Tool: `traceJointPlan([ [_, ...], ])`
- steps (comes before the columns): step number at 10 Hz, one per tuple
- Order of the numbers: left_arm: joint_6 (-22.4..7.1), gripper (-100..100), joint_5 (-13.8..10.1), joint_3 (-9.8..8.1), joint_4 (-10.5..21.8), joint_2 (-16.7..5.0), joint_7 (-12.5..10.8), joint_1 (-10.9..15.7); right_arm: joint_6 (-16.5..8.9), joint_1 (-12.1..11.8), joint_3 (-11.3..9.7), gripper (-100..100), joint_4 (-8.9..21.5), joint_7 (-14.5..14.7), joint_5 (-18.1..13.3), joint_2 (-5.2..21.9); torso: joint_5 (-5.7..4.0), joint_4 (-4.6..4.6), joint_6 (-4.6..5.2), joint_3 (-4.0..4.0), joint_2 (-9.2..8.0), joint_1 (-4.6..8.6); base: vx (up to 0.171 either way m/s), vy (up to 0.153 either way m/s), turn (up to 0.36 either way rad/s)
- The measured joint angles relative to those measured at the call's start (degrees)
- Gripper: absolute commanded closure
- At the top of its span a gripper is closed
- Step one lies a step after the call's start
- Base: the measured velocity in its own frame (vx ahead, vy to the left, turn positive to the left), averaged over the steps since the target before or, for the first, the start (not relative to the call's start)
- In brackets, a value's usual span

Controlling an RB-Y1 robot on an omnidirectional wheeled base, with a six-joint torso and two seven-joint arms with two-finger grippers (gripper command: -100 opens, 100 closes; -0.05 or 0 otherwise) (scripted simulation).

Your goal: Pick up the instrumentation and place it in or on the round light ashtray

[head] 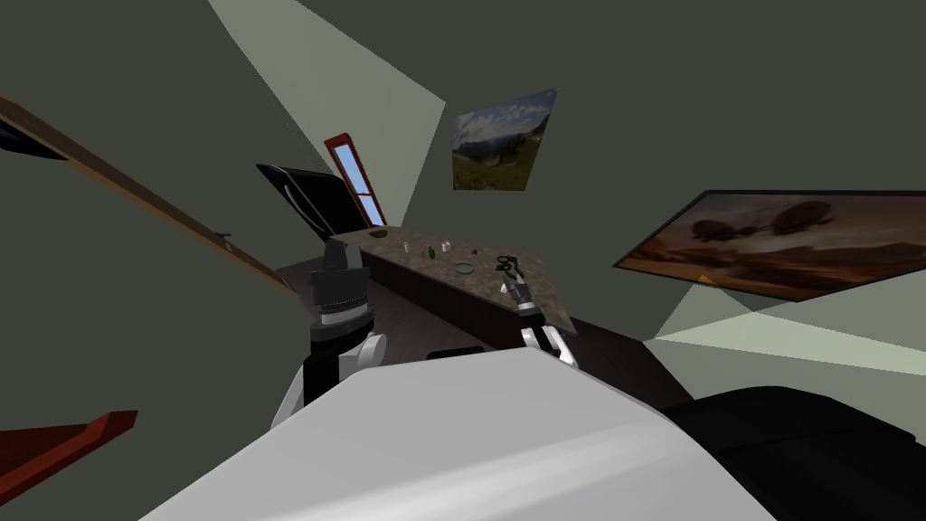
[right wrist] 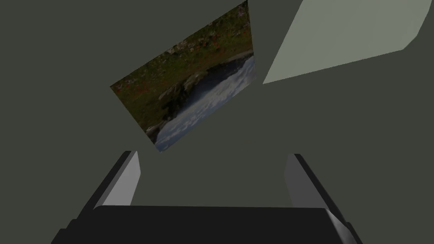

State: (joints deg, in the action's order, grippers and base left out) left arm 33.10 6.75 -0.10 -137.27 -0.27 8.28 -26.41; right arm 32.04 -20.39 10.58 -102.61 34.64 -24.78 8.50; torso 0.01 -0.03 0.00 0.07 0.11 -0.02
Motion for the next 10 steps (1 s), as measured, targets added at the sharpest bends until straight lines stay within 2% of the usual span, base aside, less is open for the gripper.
traceJointPlan([
  [1,0.0,0,0.0,0.0,0.0,0.0,0.0,0.0,0.0,0.6,0.8,-100,1.9,1.6,-1.0,0.0,0.0,0.0,0.0,0.01,0.01,-0.01,0.023,0.008,-0.011],
  [10,0.0,0,0.0,0.0,0.0,0.0,0.0,0.0,-0.2,3.0,4.7,-100,12.1,13.6,-7.8,-1.3,0.0,0.0,0.0,-0.01,-0.03,-0.02,0.025,0.008,-0.017],
])
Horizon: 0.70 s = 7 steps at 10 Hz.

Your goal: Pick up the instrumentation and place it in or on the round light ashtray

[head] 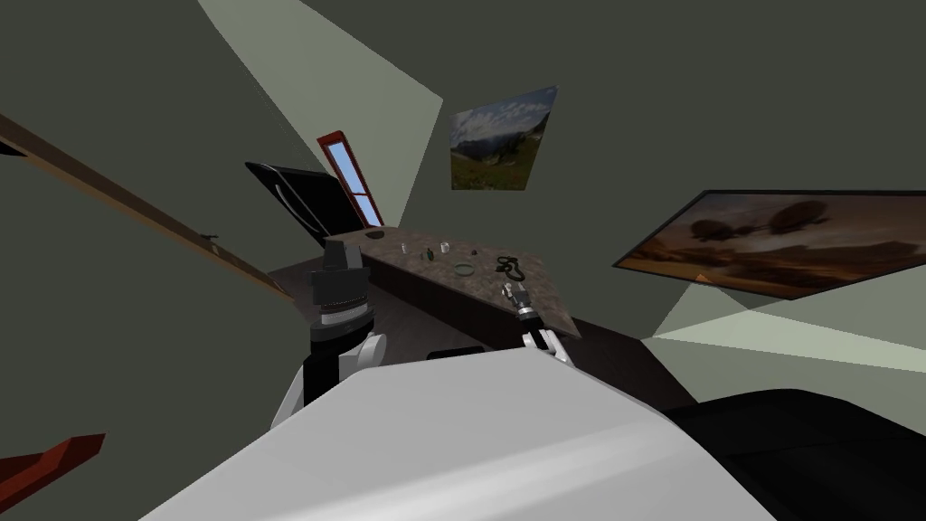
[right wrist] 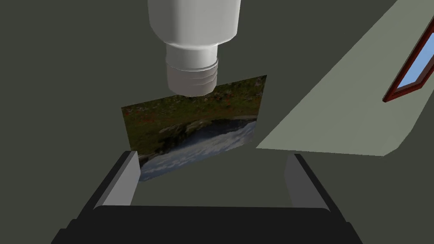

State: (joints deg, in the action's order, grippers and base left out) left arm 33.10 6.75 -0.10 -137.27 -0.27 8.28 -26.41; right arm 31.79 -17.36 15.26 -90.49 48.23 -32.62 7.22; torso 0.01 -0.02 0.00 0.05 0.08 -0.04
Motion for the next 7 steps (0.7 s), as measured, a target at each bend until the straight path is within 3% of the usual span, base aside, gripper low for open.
traceJointPlan([
  [4,0.0,0,0.0,0.0,0.0,0.0,0.0,0.0,0.1,2.5,2.5,-100,7.0,6.6,-3.5,-0.7,0.0,0.0,-0.01,0.02,0.03,0.02,0.03,0.01,-0.018],
  [7,0.0,0,0.0,0.0,0.0,0.0,0.0,0.0,-0.3,3.3,3.5,-100,9.7,10.1,-5.7,-1.6,0.0,0.0,-0.01,0.0,-0.01,0.01,0.022,0.007,-0.014],
])
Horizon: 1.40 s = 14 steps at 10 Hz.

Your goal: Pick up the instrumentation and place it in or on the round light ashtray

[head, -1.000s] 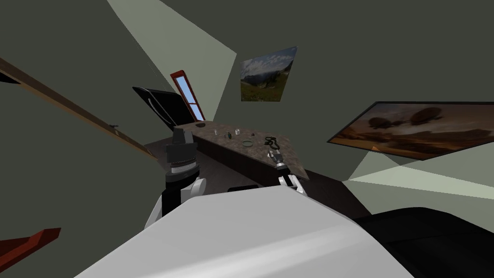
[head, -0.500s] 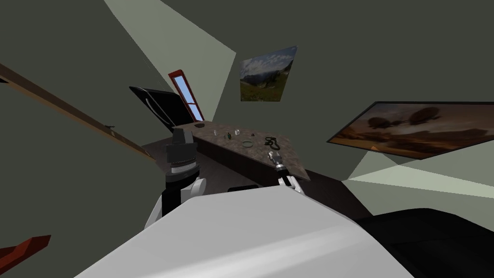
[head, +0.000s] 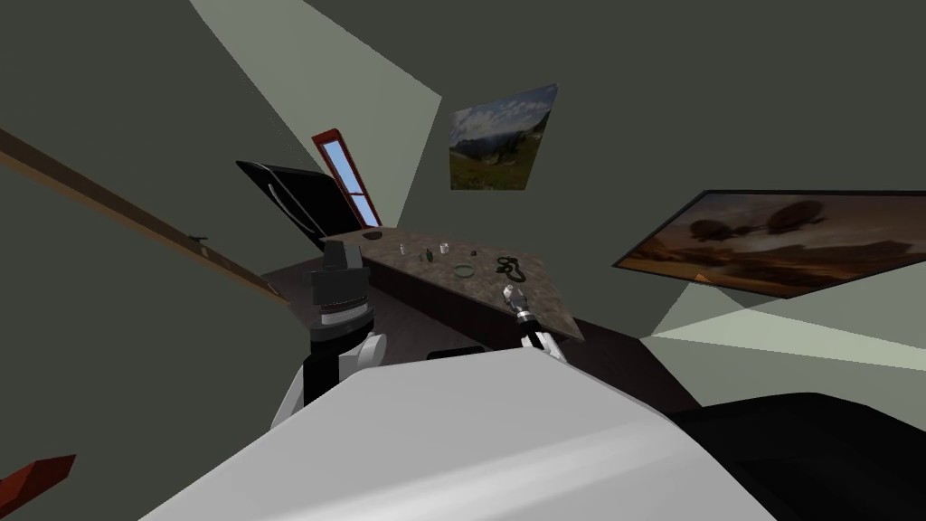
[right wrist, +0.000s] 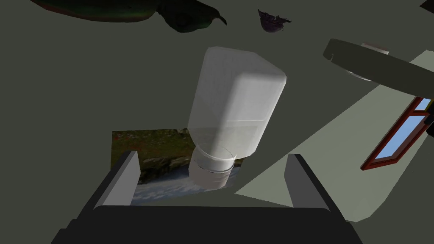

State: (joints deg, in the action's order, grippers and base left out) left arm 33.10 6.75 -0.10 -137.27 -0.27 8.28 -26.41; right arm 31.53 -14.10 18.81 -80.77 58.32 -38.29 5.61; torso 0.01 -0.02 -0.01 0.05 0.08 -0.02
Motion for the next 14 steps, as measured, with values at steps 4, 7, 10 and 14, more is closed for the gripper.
traceJointPlan([
  [4,0.0,0,0.0,0.0,0.0,0.0,0.0,0.0,-0.4,1.2,1.0,-100,1.8,1.5,-0.6,-0.3,0.0,0.04,-0.03,-0.1,-0.17,0.02,-0.029,0.005,0.101],
  [7,0.0,0,0.0,0.0,0.0,0.0,0.0,0.0,-0.8,5.9,4.5,-100,7.3,2.8,0.5,1.5,0.0,0.11,-0.02,-0.28,-0.47,0.02,-0.112,0.011,0.197],
  [10,0.0,0,0.0,0.0,0.0,0.0,0.0,0.0,-1.4,9.2,7.4,-100,11.1,3.6,1.5,3.0,0.0,0.08,0.02,-0.21,-0.35,0.01,-0.072,0.016,0.133],
  [14,0.0,0,0.0,0.0,0.0,0.0,0.0,0.0,-1.7,13.9,11.0,-100,16.8,5.1,2.6,4.6,0.0,0.07,0.0,-0.19,-0.31,0.02,-0.072,0.02,0.158],
])
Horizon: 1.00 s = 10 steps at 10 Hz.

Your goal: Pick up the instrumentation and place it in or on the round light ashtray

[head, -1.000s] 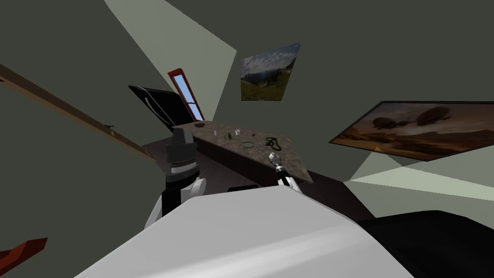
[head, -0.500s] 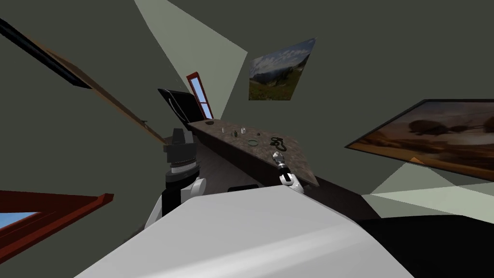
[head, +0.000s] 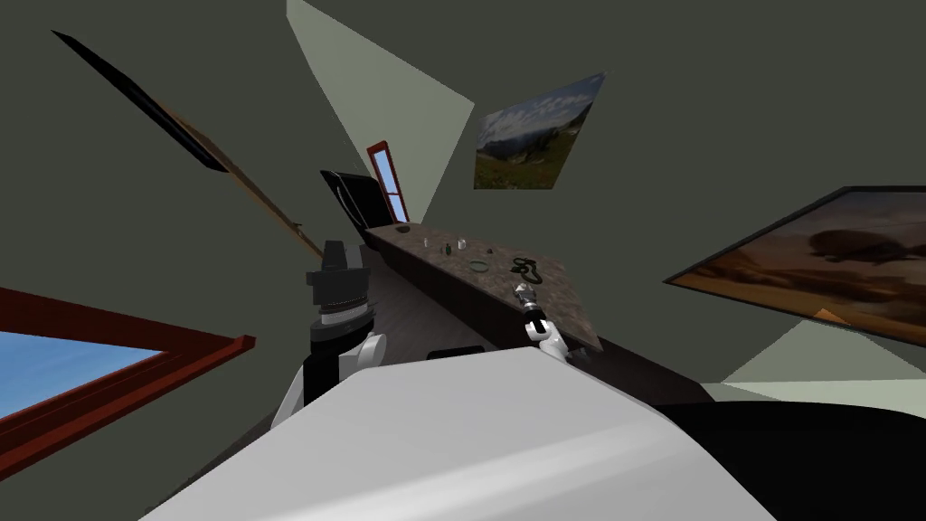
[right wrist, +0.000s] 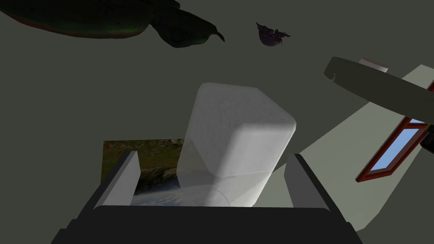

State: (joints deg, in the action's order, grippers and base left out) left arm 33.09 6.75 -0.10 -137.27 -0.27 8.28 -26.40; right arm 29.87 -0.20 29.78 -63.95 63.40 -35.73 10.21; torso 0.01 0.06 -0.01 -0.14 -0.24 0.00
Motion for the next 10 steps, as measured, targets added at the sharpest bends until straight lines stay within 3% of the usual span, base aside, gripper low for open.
traceJointPlan([
  [1,0.0,0,0.0,0.0,0.0,0.0,0.0,0.0,0.1,1.9,1.3,-100,2.3,0.7,0.4,0.6,0.01,0.01,0.0,-0.03,-0.06,-0.07,-0.04,0.018,0.034],
  [2,0.0,0,0.0,0.0,0.0,0.0,0.0,0.0,0.0,2.1,1.4,100,2.6,0.8,0.4,0.7,0.01,-0.01,0.05,0.01,0.03,-0.01,-0.006,0.003,-0.008],
  [6,0.0,0,0.0,-0.01,0.0,0.0,0.0,0.0,0.1,2.1,1.4,100,2.5,0.8,0.4,0.7,-0.03,-0.08,0.04,0.14,0.22,0.06,0.0,0.0,0.0],
  [7,0.0,0,0.0,-0.01,0.0,0.0,0.0,0.0,0.1,2.1,1.4,0,2.5,0.8,0.4,0.7,-0.04,-0.08,0.04,0.14,0.23,0.07,0.0,0.0,0.0],
  [8,0.0,0,0.0,-0.01,0.0,0.0,0.0,0.0,0.1,2.1,1.4,100,2.5,0.8,0.4,0.7,-0.04,-0.08,0.04,0.15,0.23,0.07,0.029,-0.014,-0.086],
  [10,0.0,0,0.0,-0.01,0.0,0.0,0.0,0.0,-0.2,-0.4,-0.3,100,-0.6,-0.3,0.0,0.2,-0.04,-0.11,0.16,0.21,0.35,0.19,0.081,-0.031,-0.235],
])
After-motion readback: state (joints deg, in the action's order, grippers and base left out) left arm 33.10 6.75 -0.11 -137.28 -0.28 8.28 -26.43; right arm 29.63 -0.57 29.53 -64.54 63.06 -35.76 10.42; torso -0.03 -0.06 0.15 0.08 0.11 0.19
